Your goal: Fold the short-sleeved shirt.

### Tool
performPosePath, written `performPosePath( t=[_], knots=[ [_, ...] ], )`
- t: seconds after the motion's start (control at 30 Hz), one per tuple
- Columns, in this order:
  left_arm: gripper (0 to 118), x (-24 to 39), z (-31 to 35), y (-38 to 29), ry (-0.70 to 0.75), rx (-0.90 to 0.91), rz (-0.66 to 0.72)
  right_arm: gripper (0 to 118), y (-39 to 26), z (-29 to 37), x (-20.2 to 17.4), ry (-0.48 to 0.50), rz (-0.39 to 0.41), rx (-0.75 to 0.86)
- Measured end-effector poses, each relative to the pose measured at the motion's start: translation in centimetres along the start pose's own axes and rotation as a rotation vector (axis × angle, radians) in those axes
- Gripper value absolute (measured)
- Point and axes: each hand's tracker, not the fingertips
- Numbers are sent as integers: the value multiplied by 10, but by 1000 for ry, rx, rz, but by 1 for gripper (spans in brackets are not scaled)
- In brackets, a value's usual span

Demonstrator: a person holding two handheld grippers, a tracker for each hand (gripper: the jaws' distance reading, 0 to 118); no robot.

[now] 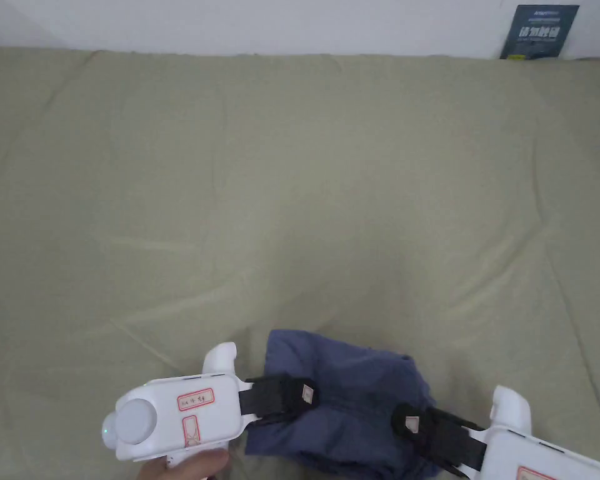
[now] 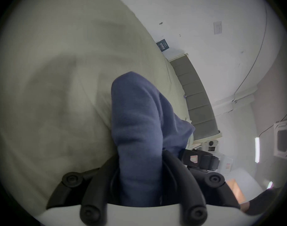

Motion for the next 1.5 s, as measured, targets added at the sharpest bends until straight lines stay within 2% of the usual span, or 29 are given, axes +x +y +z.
performPosePath(
  t=[0.13, 0.3, 0.4, 0.5, 0.57, 0.6, 0.67, 0.73, 0.8, 0.9, 0.97, 1.03, 1.07, 1.1, 1.17, 1.23, 1.3, 1.33, 1.37, 1.4, 1.43, 1.5],
  knots=[
    [19, -7, 71, 25, 66, 71, -16, 1, -5, 22, -15, -6, 32, 10],
    [19, -67, 215, 68, 273, 183, -29, 1, -19, 37, -30, -15, 48, 15],
    [19, -117, 290, 84, 376, 203, 30, 1, -28, 38, -37, -41, 61, 12],
    [19, -154, 337, 94, 460, 149, 32, 1, -35, 35, -43, -44, 48, 9],
    [21, -176, 355, 97, 462, 106, 86, 1, -41, 33, -47, -57, 49, 5],
    [27, -188, 364, 97, 464, 114, 122, 1, -41, 32, -47, -64, 51, -1],
    [86, -200, 371, 95, 473, 151, 168, 1, -44, 29, -50, -77, 53, -6],
    [100, -202, 376, 94, 551, 177, 184, 1, -44, 26, -54, -77, 53, -11],
    [110, -190, 395, 88, 479, 272, 172, 1, -44, 26, -61, -79, 61, -11],
    [110, -152, 426, 75, 478, 420, 206, 1, -42, 32, -73, -66, 90, -3],
    [110, -103, 431, 61, 570, 489, 121, 1, -38, 37, -81, -76, 127, 5],
    [110, -47, 417, 45, 742, 514, 12, 1, -30, 46, -90, -132, 211, 32],
    [110, -15, 404, 33, 784, 524, -92, 1, -25, 52, -97, -165, 258, 62],
    [108, 15, 390, 22, 796, 558, -210, 1, -19, 60, -104, -195, 301, 101],
    [96, 72, 359, -1, 737, 610, -387, 1, -7, 78, -121, -241, 402, 188],
    [78, 123, 326, -22, 703, 733, -488, 1, 8, 96, -139, -271, 503, 266],
    [70, 171, 294, -38, 746, 843, -550, 1, 22, 119, -160, -293, 589, 347],
    [59, 195, 280, -44, 708, 879, -567, 1, 29, 133, -175, -307, 640, 400],
    [42, 210, 268, -49, 661, 937, -584, 1, 35, 148, -189, -318, 688, 456],
    [17, 227, 259, -57, 621, 996, -618, 1, 40, 161, -198, -346, 725, 499],
    [9, 243, 250, -61, 600, 1024, -667, 1, 43, 172, -209, -375, 761, 541],
    [9, 279, 228, -64, 625, 985, -771, 1, 49, 194, -229, -400, 810, 626]
  ],
)
